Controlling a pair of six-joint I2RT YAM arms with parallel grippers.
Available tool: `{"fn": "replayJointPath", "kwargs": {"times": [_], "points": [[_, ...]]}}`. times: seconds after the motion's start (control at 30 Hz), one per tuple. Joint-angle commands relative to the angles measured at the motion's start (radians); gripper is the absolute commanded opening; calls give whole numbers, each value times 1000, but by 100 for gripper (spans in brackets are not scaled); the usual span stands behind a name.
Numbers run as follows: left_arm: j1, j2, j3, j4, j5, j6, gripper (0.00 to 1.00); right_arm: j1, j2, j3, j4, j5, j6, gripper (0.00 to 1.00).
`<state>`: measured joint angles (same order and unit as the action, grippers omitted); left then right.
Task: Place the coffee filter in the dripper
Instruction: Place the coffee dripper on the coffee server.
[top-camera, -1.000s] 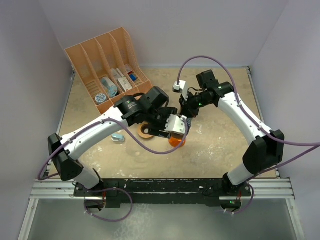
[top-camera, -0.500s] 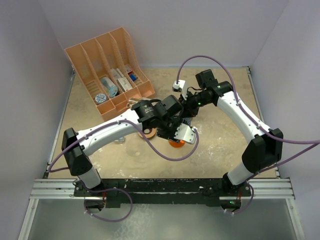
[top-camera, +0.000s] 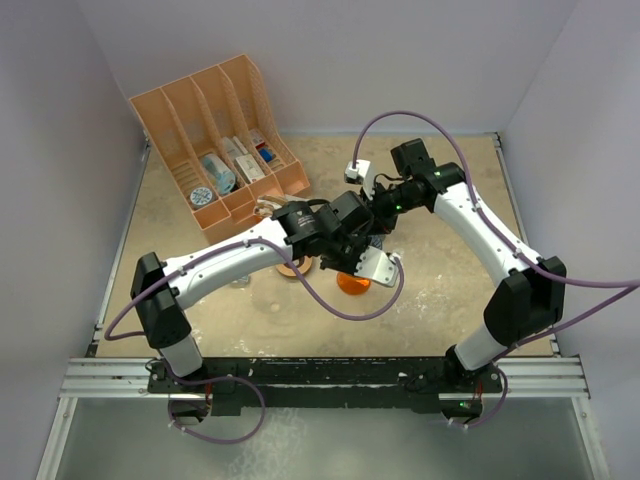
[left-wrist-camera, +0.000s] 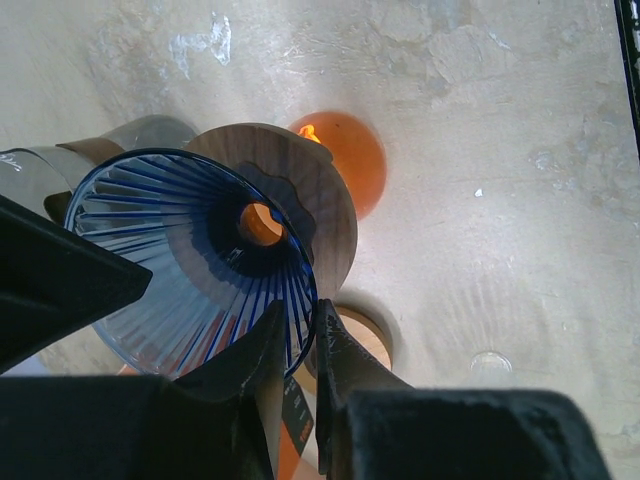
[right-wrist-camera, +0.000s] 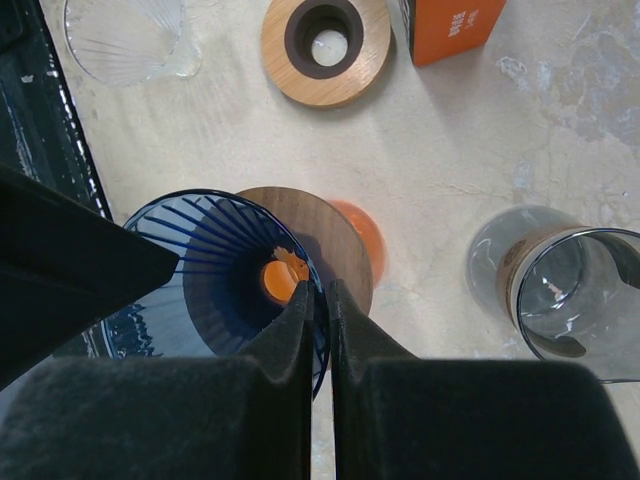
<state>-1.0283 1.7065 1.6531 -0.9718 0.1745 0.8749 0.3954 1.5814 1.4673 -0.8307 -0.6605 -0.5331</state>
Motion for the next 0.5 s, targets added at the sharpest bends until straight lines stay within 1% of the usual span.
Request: {"fn": "replayJointPath", "kwargs": {"times": [0.0, 0.23, 0.47], "points": [[0, -10, -13, 42, 7, -34, 7, 2, 5, -13, 16, 67, -45, 1], [19, -9, -36, 49, 45, -58, 0, 2, 8, -54, 28, 88, -62, 0], [29, -10, -87, 65, 60, -69, 0, 2, 4, -106, 61, 119, -56, 0]]}}
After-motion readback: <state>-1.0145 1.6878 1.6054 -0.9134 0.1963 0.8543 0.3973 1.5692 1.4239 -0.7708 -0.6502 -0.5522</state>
